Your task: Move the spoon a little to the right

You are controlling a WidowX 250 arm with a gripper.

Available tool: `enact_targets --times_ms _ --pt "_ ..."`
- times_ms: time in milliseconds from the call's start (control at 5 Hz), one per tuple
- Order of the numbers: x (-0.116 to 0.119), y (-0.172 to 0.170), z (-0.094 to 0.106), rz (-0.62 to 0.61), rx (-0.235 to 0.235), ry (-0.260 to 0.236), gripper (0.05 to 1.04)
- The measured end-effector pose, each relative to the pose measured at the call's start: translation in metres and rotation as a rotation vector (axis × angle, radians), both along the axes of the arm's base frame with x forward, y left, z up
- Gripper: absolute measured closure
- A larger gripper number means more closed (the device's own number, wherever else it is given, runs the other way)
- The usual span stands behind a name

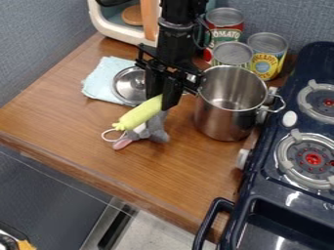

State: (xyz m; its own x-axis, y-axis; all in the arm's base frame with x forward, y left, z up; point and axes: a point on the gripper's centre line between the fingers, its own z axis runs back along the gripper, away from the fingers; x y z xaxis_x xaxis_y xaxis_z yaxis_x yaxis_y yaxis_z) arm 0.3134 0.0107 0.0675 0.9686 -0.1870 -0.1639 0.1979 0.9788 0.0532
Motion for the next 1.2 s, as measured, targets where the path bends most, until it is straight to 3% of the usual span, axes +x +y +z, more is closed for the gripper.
enact_targets --times_ms 400,600,800,1200 --pt "0.001 0.023 0.003 0.084 -0.006 0.015 0.758" --pt "0.000 0.044 -0.006 0.170 -0.010 0.053 0.758" --pt "0.002 0.061 -0.006 0.229 -0.016 0.062 0.758" --pt "-0.001 0.074 -0.009 0.278 -0.019 0.078 0.758"
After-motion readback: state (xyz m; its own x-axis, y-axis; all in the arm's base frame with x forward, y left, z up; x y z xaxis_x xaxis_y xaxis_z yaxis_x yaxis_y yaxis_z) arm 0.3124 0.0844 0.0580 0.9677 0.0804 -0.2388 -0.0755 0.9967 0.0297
